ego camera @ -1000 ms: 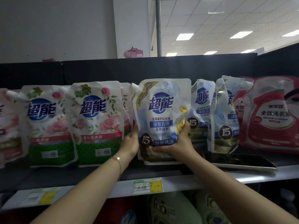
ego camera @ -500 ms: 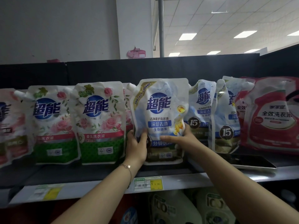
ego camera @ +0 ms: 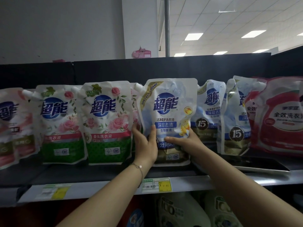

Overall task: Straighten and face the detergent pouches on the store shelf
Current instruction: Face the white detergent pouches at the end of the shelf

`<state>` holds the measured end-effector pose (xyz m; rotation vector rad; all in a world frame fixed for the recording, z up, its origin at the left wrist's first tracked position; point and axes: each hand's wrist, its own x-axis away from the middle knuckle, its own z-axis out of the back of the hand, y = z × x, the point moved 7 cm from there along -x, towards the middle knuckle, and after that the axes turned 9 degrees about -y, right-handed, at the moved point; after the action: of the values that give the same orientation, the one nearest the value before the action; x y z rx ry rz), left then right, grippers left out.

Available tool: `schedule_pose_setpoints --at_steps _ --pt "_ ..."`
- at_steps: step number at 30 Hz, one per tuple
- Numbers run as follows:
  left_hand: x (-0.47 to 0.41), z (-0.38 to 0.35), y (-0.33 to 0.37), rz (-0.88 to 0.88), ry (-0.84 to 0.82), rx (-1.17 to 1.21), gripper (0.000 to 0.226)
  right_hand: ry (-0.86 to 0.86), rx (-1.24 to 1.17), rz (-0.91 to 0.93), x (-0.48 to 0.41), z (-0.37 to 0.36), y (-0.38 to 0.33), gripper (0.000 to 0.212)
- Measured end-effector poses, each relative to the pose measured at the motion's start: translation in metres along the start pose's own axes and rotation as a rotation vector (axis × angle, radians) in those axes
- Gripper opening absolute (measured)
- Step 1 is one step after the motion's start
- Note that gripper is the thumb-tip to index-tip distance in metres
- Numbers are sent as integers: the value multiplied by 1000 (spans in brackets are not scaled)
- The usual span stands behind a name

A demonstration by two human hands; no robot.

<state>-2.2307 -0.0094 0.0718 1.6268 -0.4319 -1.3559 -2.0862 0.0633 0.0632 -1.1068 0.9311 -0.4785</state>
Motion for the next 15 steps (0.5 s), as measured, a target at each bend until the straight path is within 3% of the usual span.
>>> schedule_pose_setpoints --at_steps 3,8,13,15 --pt "-2 7 6 -190 23 -136 78 6 23 37 -3 -3 1 52" --pt "-3 4 18 -462 69 -659 70 -28 150 77 -3 -7 -6 51" --pt "-3 -14 18 -612 -136 -1098 81 5 197 -53 0 13 2 88" --pt "-5 -19 18 -681 -186 -1228 90 76 238 -78 6 20 0 73"
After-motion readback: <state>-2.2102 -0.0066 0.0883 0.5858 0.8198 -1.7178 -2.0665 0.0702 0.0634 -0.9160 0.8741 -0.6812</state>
